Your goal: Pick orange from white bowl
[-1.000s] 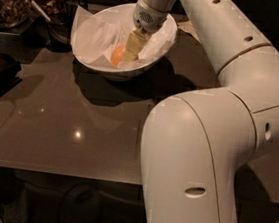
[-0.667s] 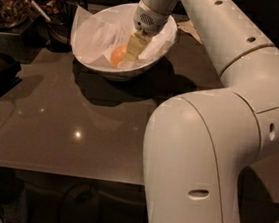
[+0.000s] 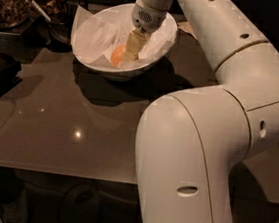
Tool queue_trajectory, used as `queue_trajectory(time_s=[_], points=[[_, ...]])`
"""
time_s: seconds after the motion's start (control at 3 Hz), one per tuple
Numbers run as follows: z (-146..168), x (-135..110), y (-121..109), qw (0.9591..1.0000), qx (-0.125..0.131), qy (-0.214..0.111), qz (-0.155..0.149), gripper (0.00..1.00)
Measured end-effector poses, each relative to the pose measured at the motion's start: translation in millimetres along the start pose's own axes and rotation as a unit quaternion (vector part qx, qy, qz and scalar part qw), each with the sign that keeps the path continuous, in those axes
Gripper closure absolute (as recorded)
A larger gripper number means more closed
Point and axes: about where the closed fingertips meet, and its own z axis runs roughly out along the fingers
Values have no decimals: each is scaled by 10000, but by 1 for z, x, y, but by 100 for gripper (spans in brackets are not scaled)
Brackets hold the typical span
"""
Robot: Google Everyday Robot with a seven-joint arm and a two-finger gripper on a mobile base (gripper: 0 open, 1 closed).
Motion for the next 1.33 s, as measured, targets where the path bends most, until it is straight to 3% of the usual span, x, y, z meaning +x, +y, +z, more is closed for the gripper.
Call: queue_trajectory(time_s=[0.33,0.67,1.0,1.33], points=[[24,-34,-11,9993,-64,-54,-370,38],[29,-37,-22,9994,-18,-127,-322,38],[38,-43,-48,9989,227,-386,-121,38],[38,-43,-48,9989,227,-387,-121,19]])
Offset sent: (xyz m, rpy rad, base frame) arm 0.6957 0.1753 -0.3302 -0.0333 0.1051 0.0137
